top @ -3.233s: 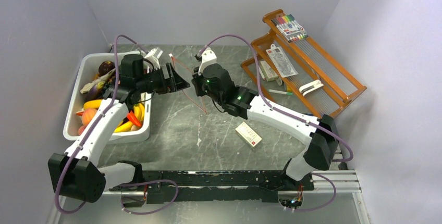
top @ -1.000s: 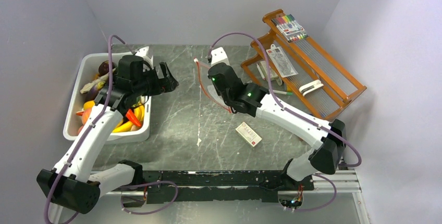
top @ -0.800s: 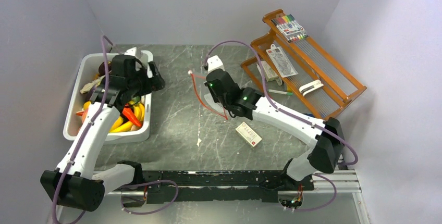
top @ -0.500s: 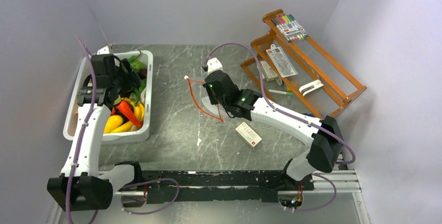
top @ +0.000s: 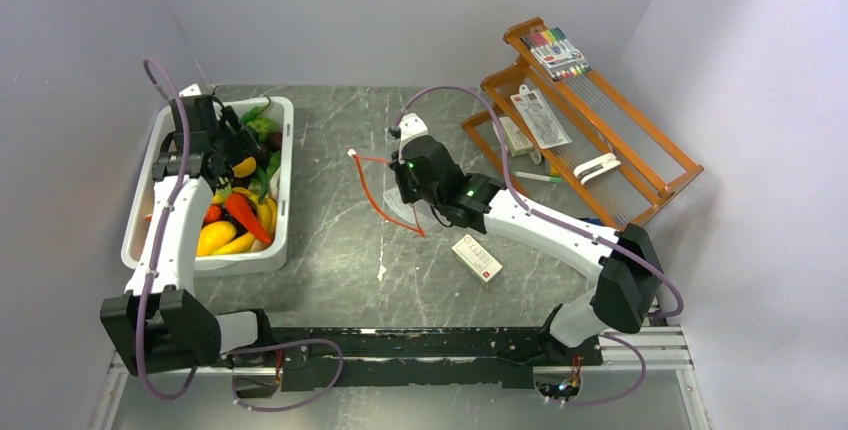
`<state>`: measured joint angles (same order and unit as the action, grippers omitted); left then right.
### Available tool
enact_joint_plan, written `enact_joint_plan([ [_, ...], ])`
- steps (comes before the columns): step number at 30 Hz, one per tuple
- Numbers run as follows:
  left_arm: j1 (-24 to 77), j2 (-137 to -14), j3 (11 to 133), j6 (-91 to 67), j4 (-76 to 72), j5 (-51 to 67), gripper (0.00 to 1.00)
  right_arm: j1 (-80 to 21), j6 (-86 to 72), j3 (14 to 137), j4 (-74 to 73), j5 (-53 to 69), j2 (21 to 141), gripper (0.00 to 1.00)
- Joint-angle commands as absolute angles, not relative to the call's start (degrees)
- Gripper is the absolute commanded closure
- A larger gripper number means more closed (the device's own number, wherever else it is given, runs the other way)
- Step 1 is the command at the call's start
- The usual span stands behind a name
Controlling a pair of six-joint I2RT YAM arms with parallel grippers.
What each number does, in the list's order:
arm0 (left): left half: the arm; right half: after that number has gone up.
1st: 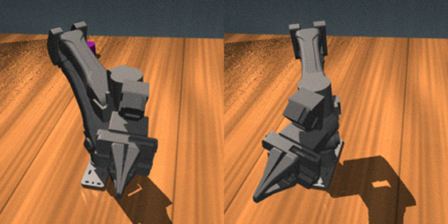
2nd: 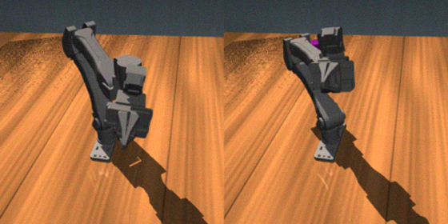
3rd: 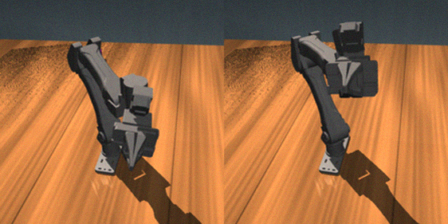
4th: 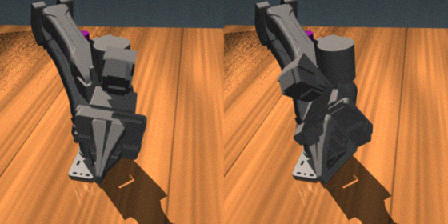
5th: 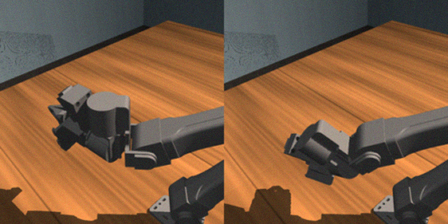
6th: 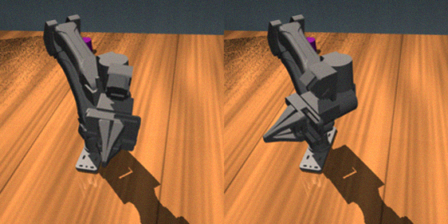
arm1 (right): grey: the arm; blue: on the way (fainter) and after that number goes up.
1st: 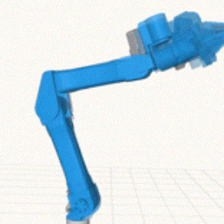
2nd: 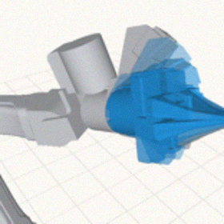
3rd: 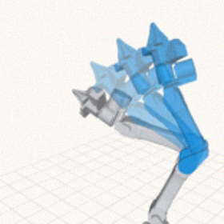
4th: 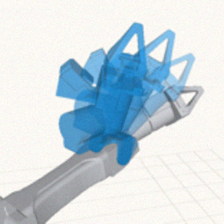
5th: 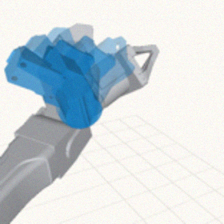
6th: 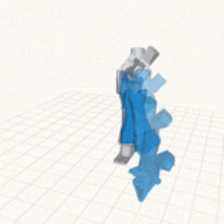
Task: Place the food in the zip-top bag and seal the zipper
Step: Pick up the fake fruit from the bin.
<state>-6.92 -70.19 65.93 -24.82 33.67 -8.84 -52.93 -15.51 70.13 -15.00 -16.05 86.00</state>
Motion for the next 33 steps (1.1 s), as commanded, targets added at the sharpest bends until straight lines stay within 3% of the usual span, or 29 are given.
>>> enact_joint_plan([
  [1, -8.42, -73.85, 66.76, -23.67, 29.89, -6.97, 0.31, -52.71, -15.47, 69.54, -12.70, -14.54, 84.11, 1.00],
  [23, -12.92, -83.61, 66.90, -21.81, 28.12, 0.26, 0.29, -52.66, -14.75, 69.45, -12.39, -13.76, 82.97, 1.00],
  [33, -12.97, -84.43, 66.44, -22.37, 28.56, -0.26, 0.34, -52.66, -14.58, 69.44, -12.37, -13.54, 82.65, 1.00],
])
